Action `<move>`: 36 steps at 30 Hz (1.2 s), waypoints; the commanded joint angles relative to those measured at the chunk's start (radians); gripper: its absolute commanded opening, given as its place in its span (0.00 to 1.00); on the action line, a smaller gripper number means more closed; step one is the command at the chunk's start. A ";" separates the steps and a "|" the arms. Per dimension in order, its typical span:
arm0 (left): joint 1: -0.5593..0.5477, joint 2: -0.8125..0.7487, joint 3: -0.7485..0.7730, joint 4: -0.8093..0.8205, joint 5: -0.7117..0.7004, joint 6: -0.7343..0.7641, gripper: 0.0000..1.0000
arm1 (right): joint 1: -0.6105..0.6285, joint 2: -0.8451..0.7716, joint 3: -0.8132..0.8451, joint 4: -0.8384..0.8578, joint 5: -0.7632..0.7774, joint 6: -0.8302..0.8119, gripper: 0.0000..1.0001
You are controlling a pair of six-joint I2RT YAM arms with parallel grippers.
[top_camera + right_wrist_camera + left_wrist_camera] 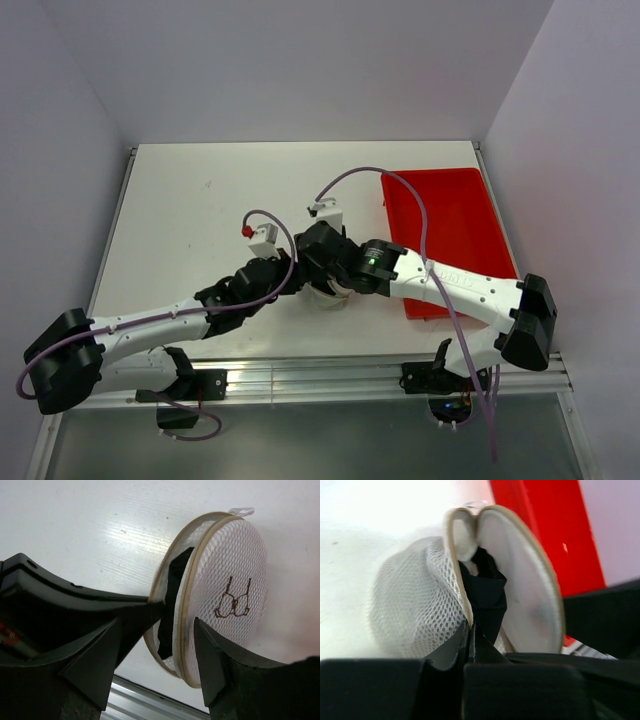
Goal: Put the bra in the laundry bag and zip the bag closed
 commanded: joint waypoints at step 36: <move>0.048 0.068 -0.095 -0.084 0.026 -0.197 0.00 | -0.209 -0.468 -0.793 0.616 -0.314 0.589 0.64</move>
